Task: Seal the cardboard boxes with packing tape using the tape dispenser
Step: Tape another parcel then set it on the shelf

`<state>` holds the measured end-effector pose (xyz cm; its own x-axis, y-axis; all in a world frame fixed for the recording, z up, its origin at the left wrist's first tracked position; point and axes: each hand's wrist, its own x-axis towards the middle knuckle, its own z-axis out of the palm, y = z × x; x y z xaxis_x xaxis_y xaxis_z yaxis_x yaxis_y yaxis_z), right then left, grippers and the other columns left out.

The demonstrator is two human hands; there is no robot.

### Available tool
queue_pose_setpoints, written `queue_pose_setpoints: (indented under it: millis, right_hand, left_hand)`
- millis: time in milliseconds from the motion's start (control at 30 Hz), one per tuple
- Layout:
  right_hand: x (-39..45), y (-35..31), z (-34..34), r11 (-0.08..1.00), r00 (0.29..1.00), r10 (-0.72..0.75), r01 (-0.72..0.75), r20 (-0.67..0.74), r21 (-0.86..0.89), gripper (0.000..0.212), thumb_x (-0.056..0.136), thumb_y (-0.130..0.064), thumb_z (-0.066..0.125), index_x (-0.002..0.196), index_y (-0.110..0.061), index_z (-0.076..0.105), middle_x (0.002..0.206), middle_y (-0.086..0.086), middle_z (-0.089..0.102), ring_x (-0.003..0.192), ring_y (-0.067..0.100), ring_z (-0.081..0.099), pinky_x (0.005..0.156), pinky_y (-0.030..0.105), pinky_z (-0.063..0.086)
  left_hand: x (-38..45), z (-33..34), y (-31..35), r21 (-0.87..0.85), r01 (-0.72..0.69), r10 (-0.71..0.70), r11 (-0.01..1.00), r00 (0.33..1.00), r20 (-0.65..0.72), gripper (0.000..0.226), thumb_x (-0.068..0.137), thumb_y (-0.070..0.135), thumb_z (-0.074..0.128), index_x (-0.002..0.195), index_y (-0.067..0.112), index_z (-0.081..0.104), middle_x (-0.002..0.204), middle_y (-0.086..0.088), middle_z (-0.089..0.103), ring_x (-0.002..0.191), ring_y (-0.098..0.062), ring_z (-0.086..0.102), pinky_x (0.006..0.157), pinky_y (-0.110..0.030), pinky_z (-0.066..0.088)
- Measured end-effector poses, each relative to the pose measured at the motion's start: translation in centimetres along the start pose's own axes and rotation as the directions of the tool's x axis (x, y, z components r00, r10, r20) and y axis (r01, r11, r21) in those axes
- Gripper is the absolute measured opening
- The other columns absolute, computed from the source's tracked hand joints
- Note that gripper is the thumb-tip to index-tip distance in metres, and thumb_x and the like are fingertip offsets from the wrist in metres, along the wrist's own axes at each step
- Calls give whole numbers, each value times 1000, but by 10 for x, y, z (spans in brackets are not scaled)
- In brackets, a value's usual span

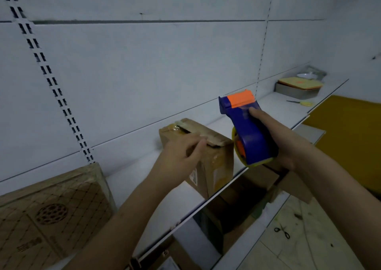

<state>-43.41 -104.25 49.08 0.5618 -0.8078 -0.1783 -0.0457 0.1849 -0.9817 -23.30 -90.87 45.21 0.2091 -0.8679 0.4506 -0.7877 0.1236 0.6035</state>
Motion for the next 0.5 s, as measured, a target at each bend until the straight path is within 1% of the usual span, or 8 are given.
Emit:
queue_pose_setpoints:
  millis: [67,133,200,233,267,367,433,500]
  right_hand:
    - [-11,-3,-4,998,1000,7,-9,-26,-67,62,72,-58,66,120,-18,60,103,6,75,86,23,72,65,30,56]
    - [-20,-5,-6,994,999,22,-26,-32,-110,61,69,-58,66,116,-19,61,99,6,75,85,23,72,63,30,55]
    - [-27,-8,-3,990,999,36,-39,-24,-139,60,69,-58,66,114,-19,61,99,6,75,89,25,71,66,32,55]
    - [-29,-11,0,988,999,36,-39,-21,-151,60,68,-59,66,112,-19,61,97,6,75,89,26,71,67,33,55]
    - [-31,-13,3,985,999,33,-36,-20,-170,59,67,-61,65,109,-19,62,94,5,75,88,26,72,69,34,55]
    - [-36,-17,14,968,999,14,-23,-37,-250,61,63,-67,63,101,-19,63,91,6,75,86,27,72,78,37,56]
    - [-37,-19,19,951,999,7,-19,-41,-309,67,61,-71,61,100,-18,63,91,6,75,85,27,72,78,37,56]
    - [-35,-18,21,942,999,18,-26,-28,-335,72,58,-74,60,102,-17,63,91,5,75,85,26,72,77,36,57]
  left_hand:
    - [1,-7,-10,81,-15,20,997,998,-58,30,102,38,49,124,28,68,128,17,60,113,7,51,97,-18,45]
    - [0,-13,-10,184,-100,140,978,965,-224,32,101,37,50,126,25,68,127,12,63,117,0,52,101,-26,45]
    - [2,-17,5,240,-240,314,941,883,-349,37,99,36,51,127,17,66,123,5,66,116,-6,54,100,-18,43]
    - [5,-17,15,261,-307,387,915,852,-353,42,97,38,52,131,14,62,126,2,64,120,-6,52,100,-15,40]
    - [8,-17,26,275,-358,436,892,841,-320,49,96,42,54,136,14,57,132,0,61,126,-6,49,102,-15,38]
    - [25,-12,44,329,-407,484,852,852,-198,64,91,46,62,145,17,46,146,2,50,137,-10,41,111,-23,31]
    - [34,-9,44,385,-403,495,831,850,-179,62,89,44,66,144,20,49,145,4,51,137,-12,42,112,-30,32]
    - [39,-7,40,437,-419,536,796,824,-186,50,89,42,66,135,23,59,139,4,57,132,-16,47,109,-34,34]
